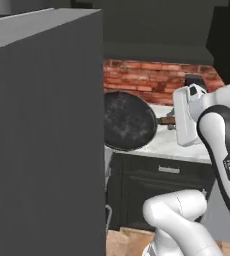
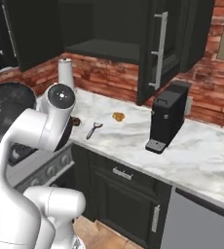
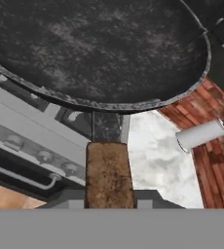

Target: Pick the pan from the cabinet and place it on the stove. Then turn on the stove burner for the pan.

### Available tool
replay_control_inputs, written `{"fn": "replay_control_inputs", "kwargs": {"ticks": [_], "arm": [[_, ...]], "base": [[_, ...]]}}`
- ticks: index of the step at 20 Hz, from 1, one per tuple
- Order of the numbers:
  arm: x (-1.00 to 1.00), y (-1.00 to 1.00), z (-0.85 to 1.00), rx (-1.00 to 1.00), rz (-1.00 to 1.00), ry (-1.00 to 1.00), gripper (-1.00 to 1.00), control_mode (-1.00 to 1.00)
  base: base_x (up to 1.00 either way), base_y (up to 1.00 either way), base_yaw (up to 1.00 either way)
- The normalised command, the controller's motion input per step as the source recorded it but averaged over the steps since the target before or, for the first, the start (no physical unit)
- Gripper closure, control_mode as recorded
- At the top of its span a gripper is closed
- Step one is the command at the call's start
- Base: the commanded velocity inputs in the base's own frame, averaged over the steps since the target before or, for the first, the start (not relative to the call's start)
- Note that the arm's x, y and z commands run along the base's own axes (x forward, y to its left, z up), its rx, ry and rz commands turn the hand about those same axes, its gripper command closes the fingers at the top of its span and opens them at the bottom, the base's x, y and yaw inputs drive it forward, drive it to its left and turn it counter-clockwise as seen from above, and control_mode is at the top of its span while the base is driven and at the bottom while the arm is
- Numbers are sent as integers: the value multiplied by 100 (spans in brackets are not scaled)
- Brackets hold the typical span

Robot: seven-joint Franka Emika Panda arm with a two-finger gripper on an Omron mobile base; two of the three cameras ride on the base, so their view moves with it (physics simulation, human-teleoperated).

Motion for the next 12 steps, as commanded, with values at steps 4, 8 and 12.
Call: {"fn": "replay_control_inputs", "kwargs": {"ticks": [4, 8, 12], "arm": [[0, 0, 0, 0, 0, 0, 100, 100], [0, 0, 0, 0, 0, 0, 100, 100], [0, 0, 0, 0, 0, 0, 100, 100]], "base": [[-48, -3, 38], [-69, -13, 33], [-59, -29, 29]]}}
